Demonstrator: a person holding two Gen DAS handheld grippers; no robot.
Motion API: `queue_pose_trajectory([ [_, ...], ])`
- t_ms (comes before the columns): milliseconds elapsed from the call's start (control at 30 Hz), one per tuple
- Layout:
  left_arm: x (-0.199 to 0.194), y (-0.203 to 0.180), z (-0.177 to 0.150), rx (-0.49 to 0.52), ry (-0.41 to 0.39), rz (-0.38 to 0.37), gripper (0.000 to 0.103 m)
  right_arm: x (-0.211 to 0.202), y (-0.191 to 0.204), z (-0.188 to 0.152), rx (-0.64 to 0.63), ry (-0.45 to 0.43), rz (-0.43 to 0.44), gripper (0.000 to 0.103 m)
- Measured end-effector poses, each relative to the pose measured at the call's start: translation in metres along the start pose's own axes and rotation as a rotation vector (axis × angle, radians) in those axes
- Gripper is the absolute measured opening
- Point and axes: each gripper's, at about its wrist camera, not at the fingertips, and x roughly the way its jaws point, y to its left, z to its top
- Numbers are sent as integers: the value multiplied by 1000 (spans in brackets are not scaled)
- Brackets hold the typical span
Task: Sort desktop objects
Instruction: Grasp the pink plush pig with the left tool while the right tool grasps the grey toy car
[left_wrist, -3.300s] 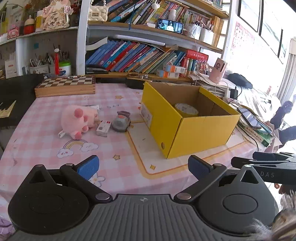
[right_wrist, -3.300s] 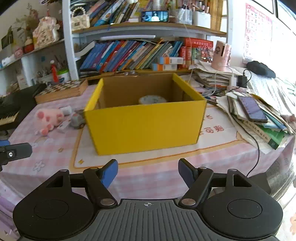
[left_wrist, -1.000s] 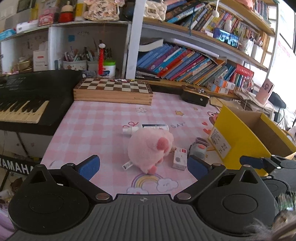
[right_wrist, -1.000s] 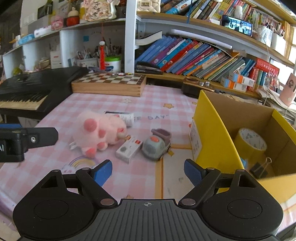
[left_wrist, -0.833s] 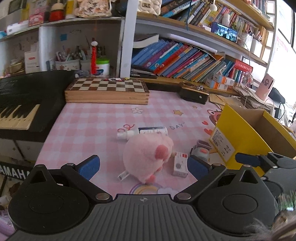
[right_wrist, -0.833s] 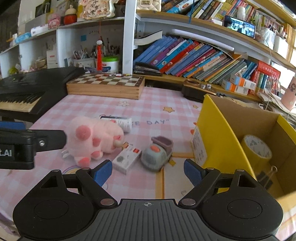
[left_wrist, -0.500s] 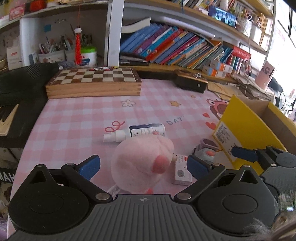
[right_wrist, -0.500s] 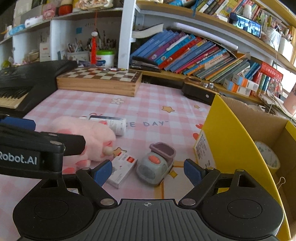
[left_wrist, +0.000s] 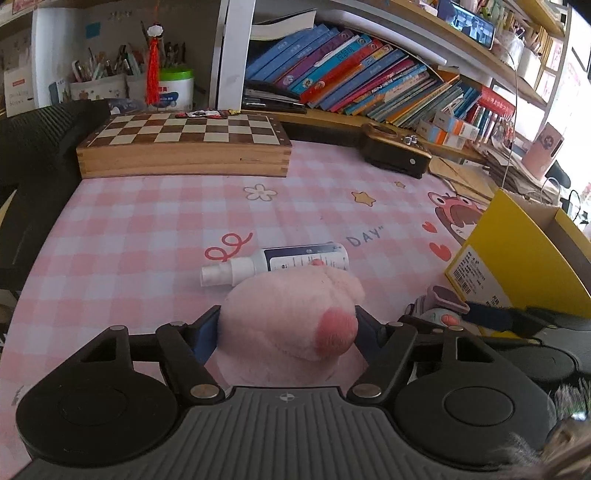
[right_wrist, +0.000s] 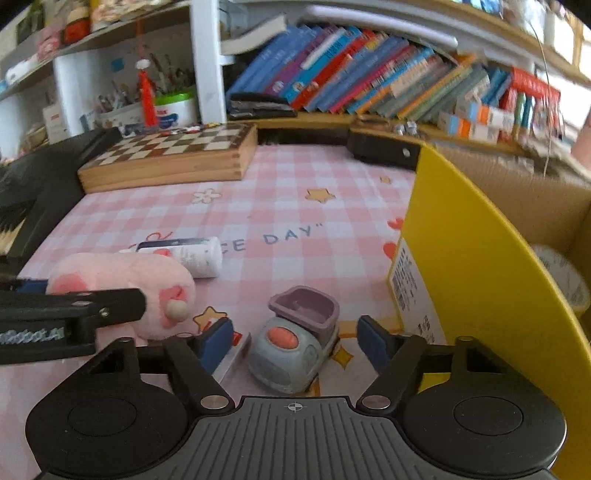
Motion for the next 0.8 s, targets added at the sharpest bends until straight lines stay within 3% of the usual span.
queue_pose_trajectory([
  [67, -1, 3, -1, -19, -5, -8, 67, 1, -4, 1, 28, -4, 24, 52],
  [267, -9, 4, 0, -46, -17, 0, 62, -4, -6, 4, 26, -9, 72, 40],
  [567, -58, 9, -3, -132, -107, -27, 62, -45, 1, 14, -56, -127, 162, 40],
  [800, -99, 13, -14, -188, -161, -53, 62, -77, -2, 11, -77, -136, 224, 40],
])
